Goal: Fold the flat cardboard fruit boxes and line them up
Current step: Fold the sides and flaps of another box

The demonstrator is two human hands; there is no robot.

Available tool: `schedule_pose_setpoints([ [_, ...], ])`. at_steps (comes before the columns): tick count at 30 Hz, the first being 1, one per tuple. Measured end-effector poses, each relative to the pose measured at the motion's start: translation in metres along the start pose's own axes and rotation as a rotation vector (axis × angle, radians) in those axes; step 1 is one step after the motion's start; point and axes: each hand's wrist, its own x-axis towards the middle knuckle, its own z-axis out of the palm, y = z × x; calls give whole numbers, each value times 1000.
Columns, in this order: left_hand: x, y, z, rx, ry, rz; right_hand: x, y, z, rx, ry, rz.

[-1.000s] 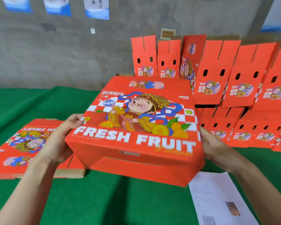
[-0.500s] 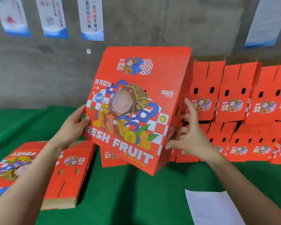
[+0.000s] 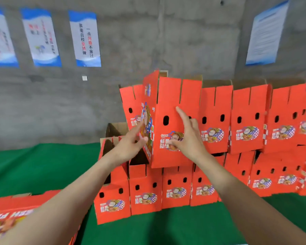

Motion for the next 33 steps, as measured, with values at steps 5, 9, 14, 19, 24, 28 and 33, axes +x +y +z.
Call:
schedule_pose_setpoints([
  [5, 42, -7, 36, -2, -33, -67, 24, 34, 18, -169, -21, 144],
  [9, 60, -26, 54, 4, -85, -125, 24, 49, 36, -312, 18, 145],
  [14, 69, -44, 69, -100, -62, -132, 19, 50, 58, -508, 108, 94],
  [19, 79, -46, 74, -75, -95, -181, 24, 55, 63, -530, 57, 177],
  [24, 79, -38, 60, -56, -128, -251, 22, 51, 63, -532, 30, 209],
  [28, 69, -39, 54, -33, -134, -247, 19, 40, 64, -524, 35, 213],
  [33, 49, -28, 42, -70, -156, -212, 16, 10, 69, -516, 43, 140],
])
